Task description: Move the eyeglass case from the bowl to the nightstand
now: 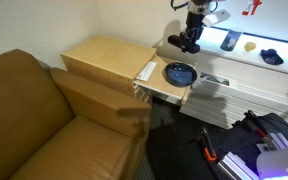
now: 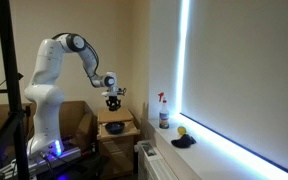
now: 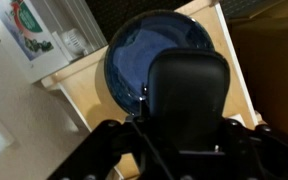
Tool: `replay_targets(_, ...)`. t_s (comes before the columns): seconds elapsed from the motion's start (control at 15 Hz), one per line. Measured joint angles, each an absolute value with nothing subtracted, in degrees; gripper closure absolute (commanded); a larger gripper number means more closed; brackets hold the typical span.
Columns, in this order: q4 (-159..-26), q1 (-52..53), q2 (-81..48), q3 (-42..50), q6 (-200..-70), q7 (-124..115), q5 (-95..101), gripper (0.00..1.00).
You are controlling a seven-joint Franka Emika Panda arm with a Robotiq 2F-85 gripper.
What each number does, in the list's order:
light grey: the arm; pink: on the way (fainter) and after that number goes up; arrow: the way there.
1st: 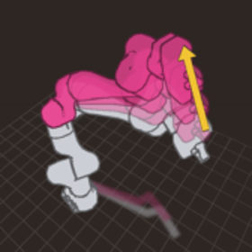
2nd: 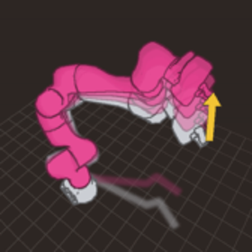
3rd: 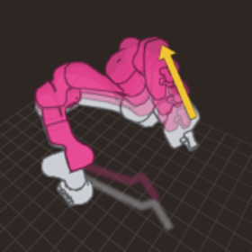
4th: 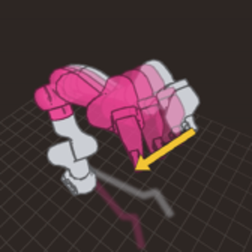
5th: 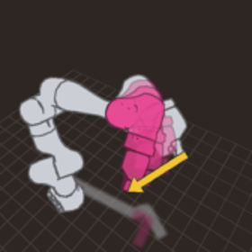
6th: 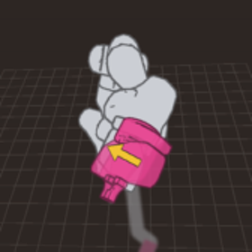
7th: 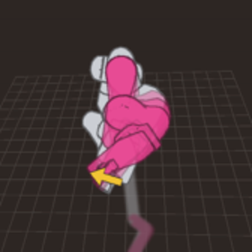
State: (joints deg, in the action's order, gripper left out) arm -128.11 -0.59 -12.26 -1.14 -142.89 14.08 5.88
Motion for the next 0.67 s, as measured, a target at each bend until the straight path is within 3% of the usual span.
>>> replay_targets(0.2, -128.26, 0.21, -8.39, -2.36, -141.14, 14.64, 5.88, 0.47)
replay_targets(0.27, -128.32, 0.23, -8.41, -2.36, -141.13, 14.72, 5.88, 0.72)
replay_targets(0.67, -120.43, 1.84, -15.27, -2.5, -141.13, 14.58, 9.97, 0.72)
